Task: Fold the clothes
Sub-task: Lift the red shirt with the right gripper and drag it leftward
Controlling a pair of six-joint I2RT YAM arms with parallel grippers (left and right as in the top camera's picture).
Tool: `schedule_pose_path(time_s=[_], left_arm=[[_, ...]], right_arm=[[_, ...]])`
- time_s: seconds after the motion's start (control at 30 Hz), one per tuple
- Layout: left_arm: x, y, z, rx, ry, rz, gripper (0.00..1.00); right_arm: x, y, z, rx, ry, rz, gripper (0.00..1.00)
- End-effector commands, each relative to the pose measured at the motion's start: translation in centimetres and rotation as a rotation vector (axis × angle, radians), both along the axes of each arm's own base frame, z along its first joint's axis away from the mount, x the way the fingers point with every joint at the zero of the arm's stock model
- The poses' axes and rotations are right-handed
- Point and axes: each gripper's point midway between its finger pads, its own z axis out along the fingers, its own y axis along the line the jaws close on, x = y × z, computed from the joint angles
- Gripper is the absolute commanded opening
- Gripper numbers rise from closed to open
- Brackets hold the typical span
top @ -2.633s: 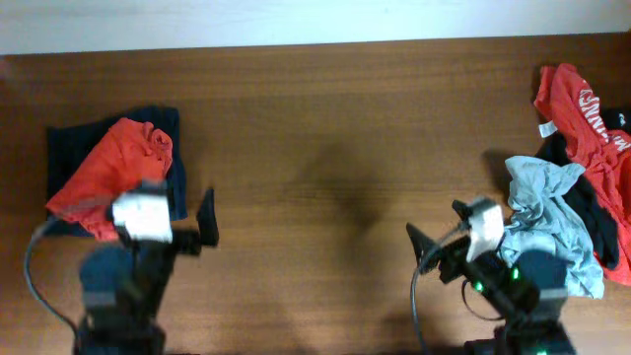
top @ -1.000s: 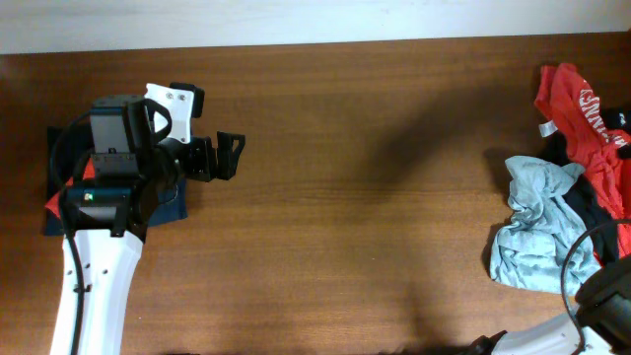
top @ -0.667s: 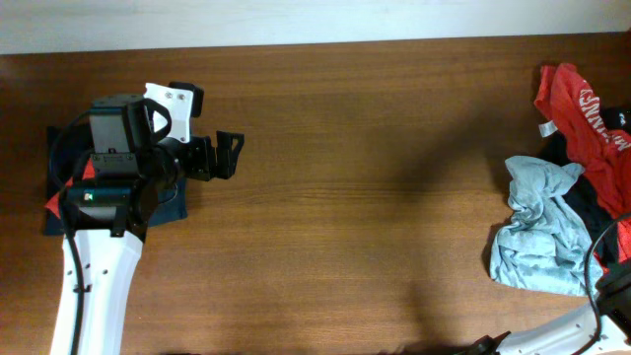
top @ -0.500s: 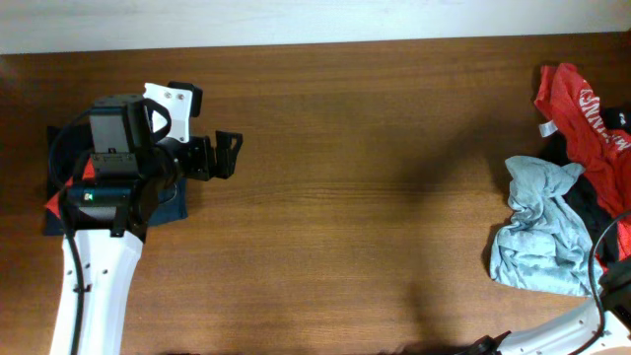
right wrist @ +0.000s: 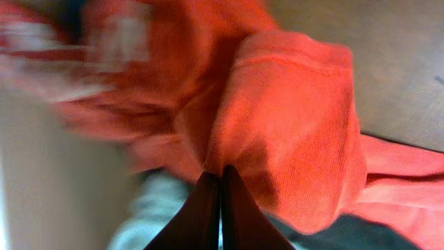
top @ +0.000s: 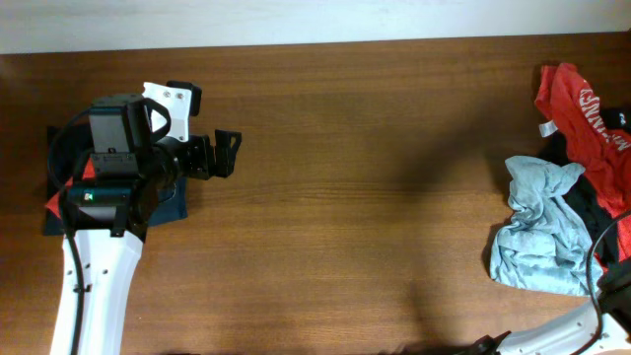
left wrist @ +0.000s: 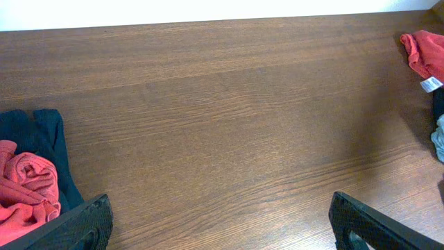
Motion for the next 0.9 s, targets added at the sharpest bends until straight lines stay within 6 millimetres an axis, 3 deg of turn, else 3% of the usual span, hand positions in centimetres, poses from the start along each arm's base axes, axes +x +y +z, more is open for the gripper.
schedule_pose_path(time_s=[0.0,0.2,0.3,0.4,0.53,0.7,0.87], left_arm=[[0.3,0.0,0.8,0.0,-0.022,0.002,0.99],[0.3,0.0,0.8,0.0,-0.023,0.002,0.99],[0.3,0.0,0.8,0.0,-0.023,0.002,0.99],[0.3,0.0,0.8,0.0,-0.023,0.002,0.99],[0.3,0.0,0.8,0.0,-0.023,0.002,0.99],[0.3,0.0,0.8,0.0,-0.023,0.002,0.99],[0.2,-0.7,1.1,-0.027,-0.026,-0.029,0.99]], right_arm=[[2.6,2.4,14.1,-0.161,-0.289,0.113,0.04],[2.1,8.4,29.5,-0.399,-0.523,0.23,0.04],[1.6,13.4,36.8,-0.512,-0.666,0.328,0.04],[1.5,19.3,42.0,-0.562,-0.819,0.491,0.04],[1.7,25.7,45.7,-0.589,-0.943,0.641,0.04],[2.2,31.1,47.1,-0.558,-1.026,0.779,0.04],[2.4,35.3,48.3,-0.54,-1.109,0.885,0.04]])
